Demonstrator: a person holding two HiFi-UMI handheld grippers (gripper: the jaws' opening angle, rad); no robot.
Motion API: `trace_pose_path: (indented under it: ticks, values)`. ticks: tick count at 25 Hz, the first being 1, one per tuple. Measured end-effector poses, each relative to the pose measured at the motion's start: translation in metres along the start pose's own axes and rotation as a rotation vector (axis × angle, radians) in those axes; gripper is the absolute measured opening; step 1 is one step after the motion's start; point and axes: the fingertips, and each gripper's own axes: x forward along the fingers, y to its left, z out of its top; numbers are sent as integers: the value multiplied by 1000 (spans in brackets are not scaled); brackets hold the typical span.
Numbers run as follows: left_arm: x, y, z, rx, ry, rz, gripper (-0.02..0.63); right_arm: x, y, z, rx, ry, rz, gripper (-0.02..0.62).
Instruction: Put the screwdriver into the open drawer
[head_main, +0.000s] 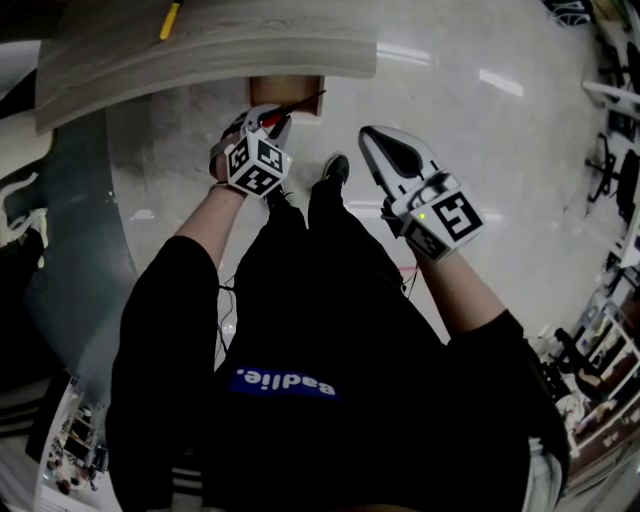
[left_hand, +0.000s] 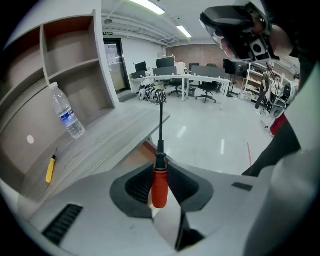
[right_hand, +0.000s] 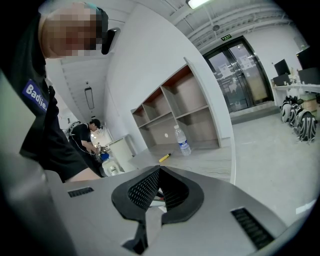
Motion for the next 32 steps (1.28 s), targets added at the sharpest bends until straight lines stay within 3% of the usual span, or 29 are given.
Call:
trace_pose_path:
  ticks: [10,32]
  values:
    - [43,6,-41,31,116,24,84,-4,-6,-14,2,32,-27,28]
    - [111,25,-99,17,320,40,84,-15,-18,-37,22,62,-89,28]
